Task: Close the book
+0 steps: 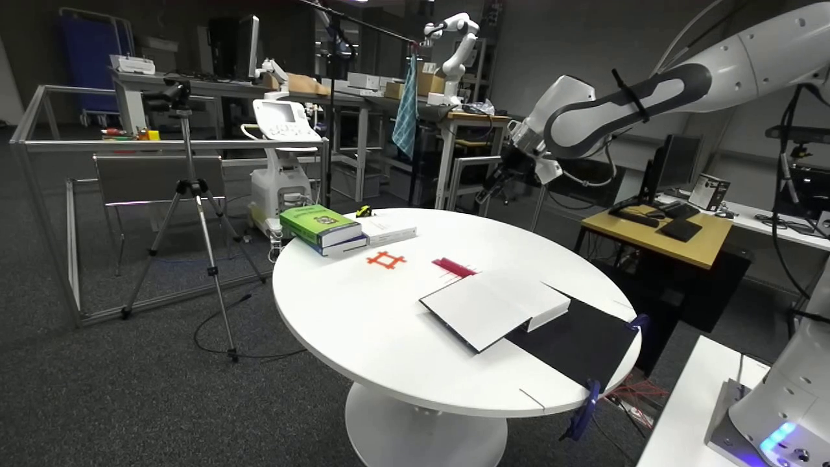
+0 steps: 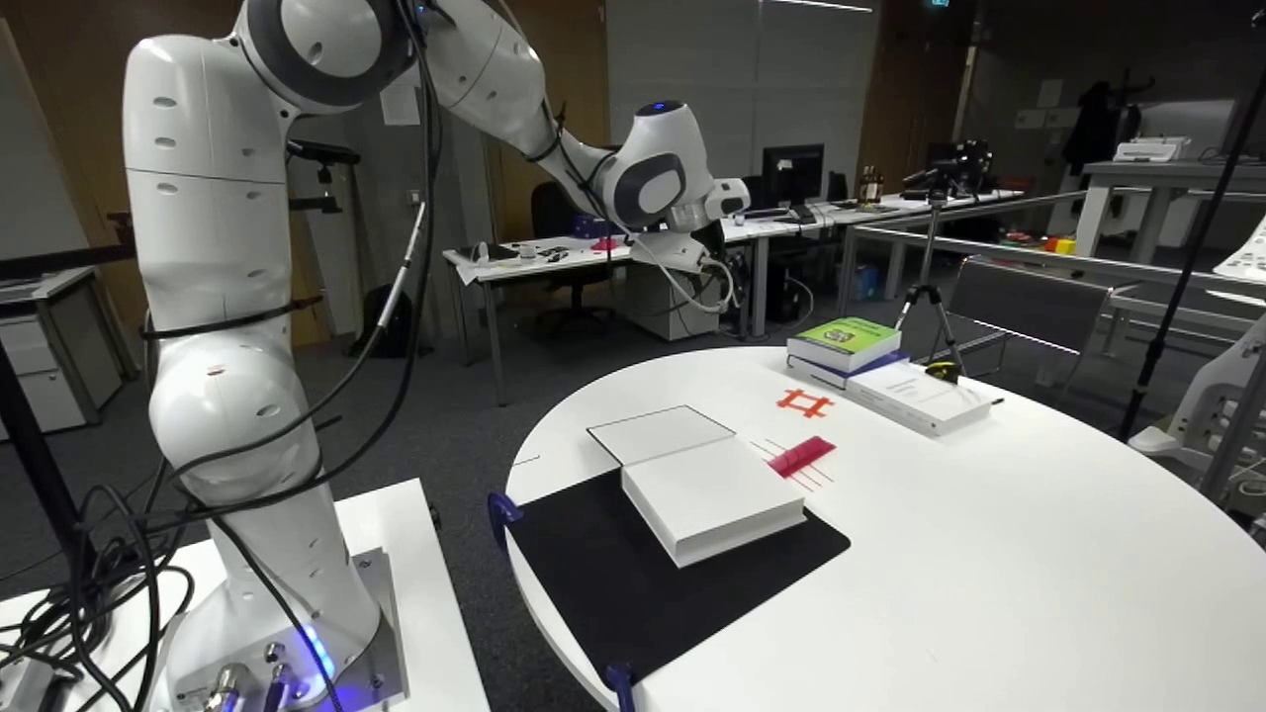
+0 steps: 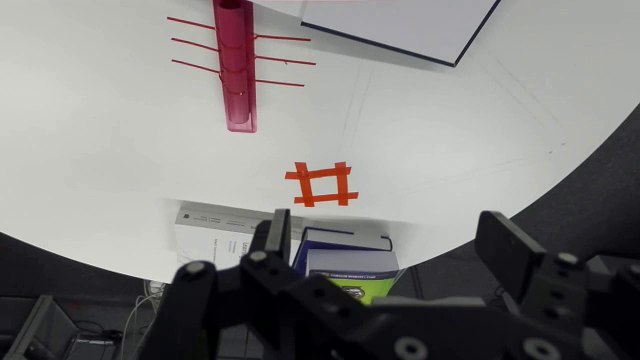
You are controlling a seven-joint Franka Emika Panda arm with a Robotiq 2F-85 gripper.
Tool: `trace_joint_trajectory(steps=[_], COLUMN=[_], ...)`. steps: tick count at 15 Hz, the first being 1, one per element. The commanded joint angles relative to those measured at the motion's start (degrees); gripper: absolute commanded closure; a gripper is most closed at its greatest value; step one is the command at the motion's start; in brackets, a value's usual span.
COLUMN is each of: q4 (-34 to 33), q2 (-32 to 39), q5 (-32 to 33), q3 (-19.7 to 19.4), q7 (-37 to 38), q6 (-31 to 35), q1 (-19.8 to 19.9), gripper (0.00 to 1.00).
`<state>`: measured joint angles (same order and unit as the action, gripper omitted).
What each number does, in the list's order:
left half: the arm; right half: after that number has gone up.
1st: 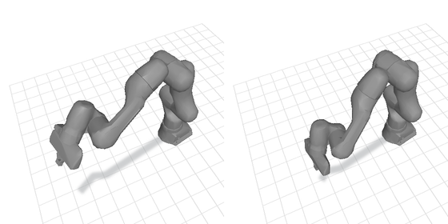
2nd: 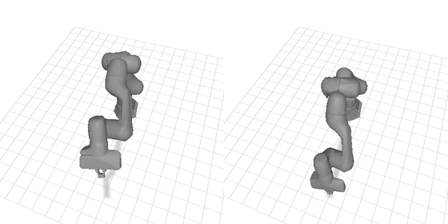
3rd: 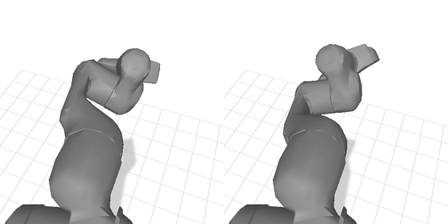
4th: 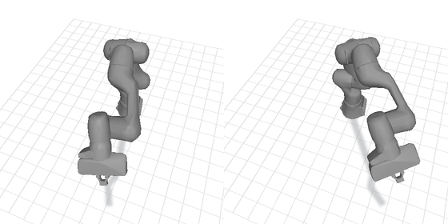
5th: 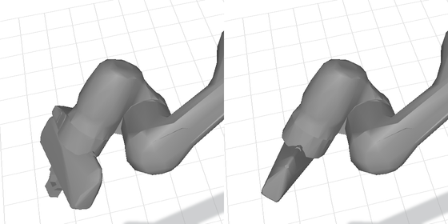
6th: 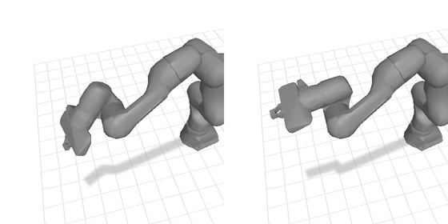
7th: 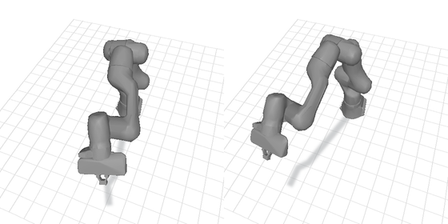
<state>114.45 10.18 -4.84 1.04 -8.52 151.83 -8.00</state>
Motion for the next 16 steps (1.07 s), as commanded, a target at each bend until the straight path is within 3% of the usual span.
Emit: trace_joint_trajectory(steps=[1, 6, 10, 16], q4=[-1.5, -2.7, -2.2, -6.3], q2=[1.4, 2.9, 5.4, 14.5], q5=[1.1, -0.3, -2.8, 1.4], q3=[1.6, 2.2, 3.7, 2.4], q7=[2.3, 1.9, 1.0, 5.9], q6=[-0.8, -0.9, 7.7, 14.6], q1=[1.6, 2.4, 3.8, 2.1], gripper=[0.0, 0.0, 0.0, 0.0])
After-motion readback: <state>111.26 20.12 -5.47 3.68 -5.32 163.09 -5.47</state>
